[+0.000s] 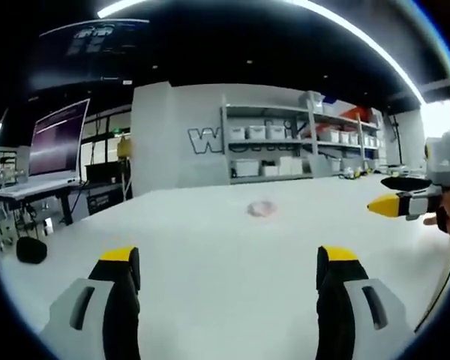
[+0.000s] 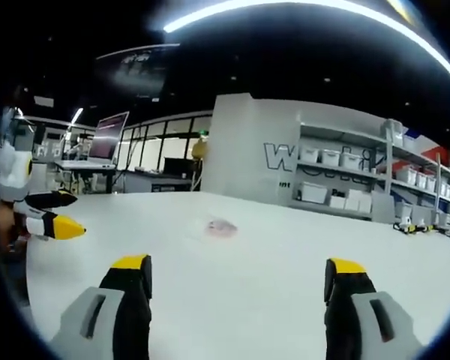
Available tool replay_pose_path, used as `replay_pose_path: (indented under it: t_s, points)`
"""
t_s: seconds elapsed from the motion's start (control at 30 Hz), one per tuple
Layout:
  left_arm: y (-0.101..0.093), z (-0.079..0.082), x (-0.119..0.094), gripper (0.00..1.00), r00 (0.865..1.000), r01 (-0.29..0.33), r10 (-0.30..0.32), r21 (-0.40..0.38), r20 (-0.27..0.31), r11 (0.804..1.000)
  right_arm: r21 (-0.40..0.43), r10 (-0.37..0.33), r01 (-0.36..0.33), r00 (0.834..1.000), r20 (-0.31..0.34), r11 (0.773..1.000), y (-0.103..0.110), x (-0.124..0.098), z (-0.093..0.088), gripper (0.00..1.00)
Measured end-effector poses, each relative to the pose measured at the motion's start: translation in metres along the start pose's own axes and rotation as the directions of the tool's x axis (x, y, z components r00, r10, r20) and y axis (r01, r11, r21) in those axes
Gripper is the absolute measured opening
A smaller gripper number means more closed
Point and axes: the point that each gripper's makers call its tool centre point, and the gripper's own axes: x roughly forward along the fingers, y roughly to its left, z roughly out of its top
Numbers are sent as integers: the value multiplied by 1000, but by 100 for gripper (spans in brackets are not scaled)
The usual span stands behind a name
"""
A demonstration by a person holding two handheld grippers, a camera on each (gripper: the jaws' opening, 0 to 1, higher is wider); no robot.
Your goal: Open the resealable bag by pulling the two sides of the seal apart until the entire bag opening is separated and visibly accessible.
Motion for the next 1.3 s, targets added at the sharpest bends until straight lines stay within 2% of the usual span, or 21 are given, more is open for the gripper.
replay_pose_path:
  t_s: [0.57, 1.3]
  points:
    - [4, 10, -2, 98, 1000, -7, 7, 10, 19, 1000, -8, -14, 14, 1000, 1, 1000, -4, 0, 4, 98]
    - [3, 6, 1, 97, 1000, 5, -5, 17, 1, 1000, 3, 1, -1, 1000, -6, 1000, -3, 4, 3, 96]
